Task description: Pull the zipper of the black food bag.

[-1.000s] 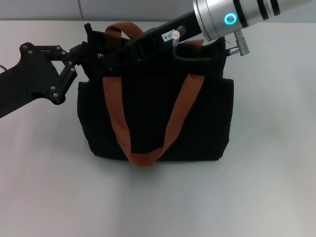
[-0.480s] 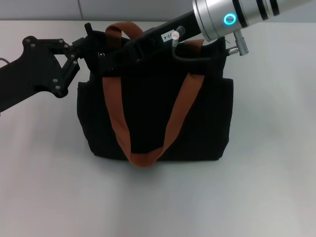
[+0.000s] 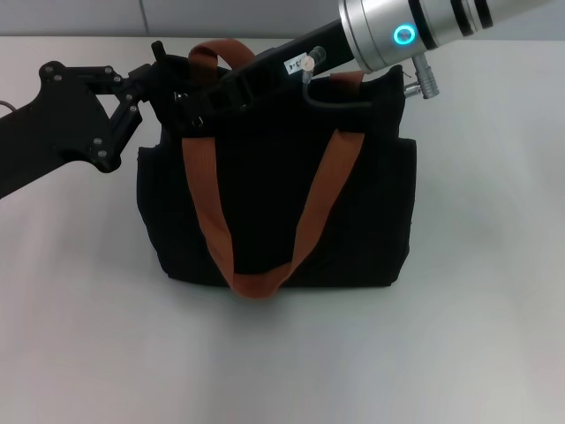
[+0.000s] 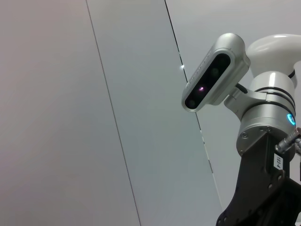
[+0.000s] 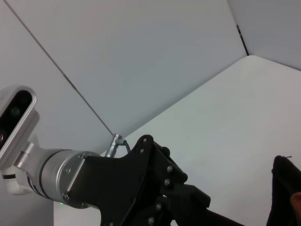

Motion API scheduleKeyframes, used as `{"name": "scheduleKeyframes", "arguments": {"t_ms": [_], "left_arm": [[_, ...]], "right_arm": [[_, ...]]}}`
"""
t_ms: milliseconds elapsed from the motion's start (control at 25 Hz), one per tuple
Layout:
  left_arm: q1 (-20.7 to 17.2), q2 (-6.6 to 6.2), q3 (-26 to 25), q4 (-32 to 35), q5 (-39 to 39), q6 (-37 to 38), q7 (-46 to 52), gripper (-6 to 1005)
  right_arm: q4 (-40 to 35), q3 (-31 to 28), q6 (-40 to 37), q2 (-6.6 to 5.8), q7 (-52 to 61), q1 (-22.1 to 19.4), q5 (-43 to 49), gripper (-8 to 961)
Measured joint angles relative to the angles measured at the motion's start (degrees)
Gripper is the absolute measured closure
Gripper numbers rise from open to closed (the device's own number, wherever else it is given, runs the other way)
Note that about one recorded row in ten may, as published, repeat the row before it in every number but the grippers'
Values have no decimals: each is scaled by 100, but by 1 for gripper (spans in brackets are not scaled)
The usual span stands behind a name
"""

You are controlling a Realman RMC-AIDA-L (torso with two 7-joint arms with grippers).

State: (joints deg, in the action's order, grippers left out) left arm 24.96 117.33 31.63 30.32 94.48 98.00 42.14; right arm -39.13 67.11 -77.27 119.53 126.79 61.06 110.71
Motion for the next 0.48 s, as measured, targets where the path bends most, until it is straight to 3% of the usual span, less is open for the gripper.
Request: {"name": "scheduleKeyframes", "arguments": {"t_ms": [280, 480], "left_arm": [[0, 0, 1, 0, 0, 1, -1, 933], [-3, 0, -4, 0, -49, 1, -3, 931]], "right_arm": [[-11, 14, -1, 1, 6, 6, -9, 955], [-92, 134, -14, 1, 74, 18, 1, 955]]}}
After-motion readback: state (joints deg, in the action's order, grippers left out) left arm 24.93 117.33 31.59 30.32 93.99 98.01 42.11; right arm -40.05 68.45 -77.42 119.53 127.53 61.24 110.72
